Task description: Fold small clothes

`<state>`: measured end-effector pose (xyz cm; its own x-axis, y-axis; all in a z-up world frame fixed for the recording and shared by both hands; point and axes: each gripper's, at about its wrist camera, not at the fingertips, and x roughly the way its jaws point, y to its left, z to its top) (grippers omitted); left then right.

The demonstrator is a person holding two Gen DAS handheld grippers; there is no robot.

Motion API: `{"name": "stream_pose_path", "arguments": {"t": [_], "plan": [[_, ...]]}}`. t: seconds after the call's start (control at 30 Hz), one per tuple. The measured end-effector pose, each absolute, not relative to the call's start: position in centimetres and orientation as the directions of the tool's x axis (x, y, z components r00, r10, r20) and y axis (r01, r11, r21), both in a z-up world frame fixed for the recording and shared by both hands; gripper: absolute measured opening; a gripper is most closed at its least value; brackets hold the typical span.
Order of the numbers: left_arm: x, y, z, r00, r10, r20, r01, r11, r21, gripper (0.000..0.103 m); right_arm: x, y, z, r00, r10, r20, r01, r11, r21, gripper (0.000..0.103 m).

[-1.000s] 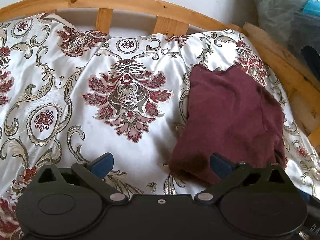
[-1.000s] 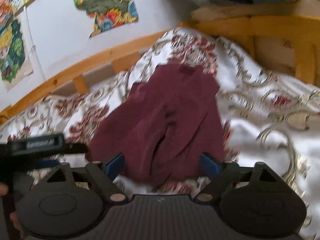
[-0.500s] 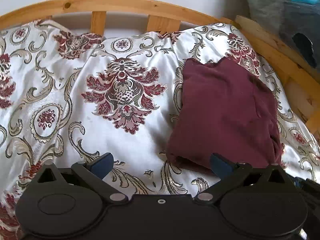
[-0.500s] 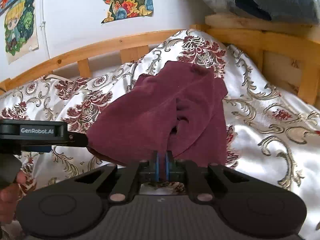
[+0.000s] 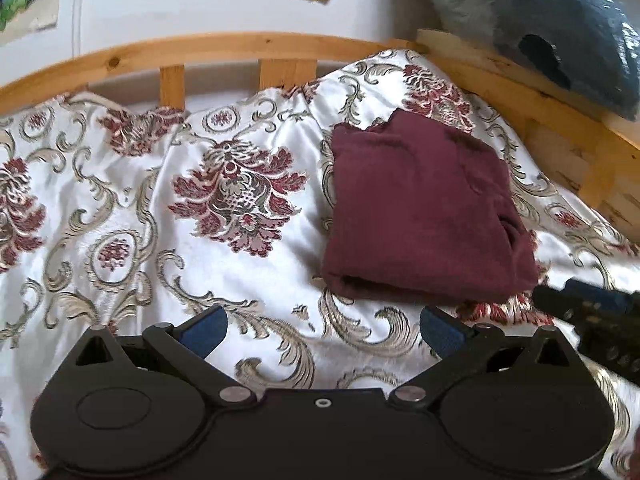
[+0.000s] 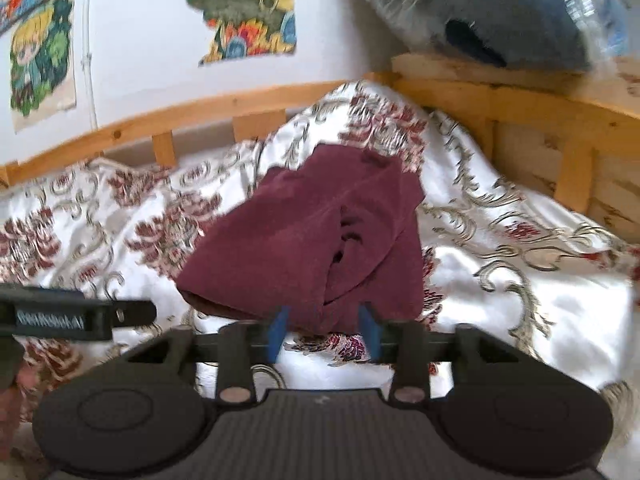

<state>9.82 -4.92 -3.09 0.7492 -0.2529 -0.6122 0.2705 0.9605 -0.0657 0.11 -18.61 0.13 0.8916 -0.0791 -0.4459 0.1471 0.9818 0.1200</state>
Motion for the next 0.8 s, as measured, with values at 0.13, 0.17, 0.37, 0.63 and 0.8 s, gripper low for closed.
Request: {"name": "stream_pose_path", "arguments": {"t": [0.13,0.17,0.37,0.63,0.8], "plan": [[8.0,-3.8,-2.4,0.751,-0.291,-0.593,0.290,0.952,-0.099,0.102,-2.7,-17.4,1.7,0.930,-0.117,-0.349,0.167,0.979,0.116,0.077],[7.7,-3.5,-2.2,0.750,-0.298,-0.591,0.292,0.950,-0.107,0.102,-3.2,-17.1,2.1,0.937,-0.117,-0.328,0.165,0.978,0.124,0.081],[6.1,-2.5,-1.4,0.755,-0.317,-0.575,0.331,0.940,-0.084,0.102,-5.7,-14.2,2.8,0.944,-0.181,-0.277,0.204,0.977,0.056,0.103],[4.8,-1.2,-1.6,0.782,-0.303,-0.545,0.332,0.942,-0.048,0.102,-5.9,-13.1,1.8,0.890,-0.313,-0.333,0.324,0.946,-0.023,0.103],[4.8,-1.0,-2.0,0.781,-0.307,-0.544,0.343,0.938,-0.037,0.102,-5.5,-14.4,1.2,0.862,-0.345,-0.372,0.376,0.927,0.011,0.103]]}}
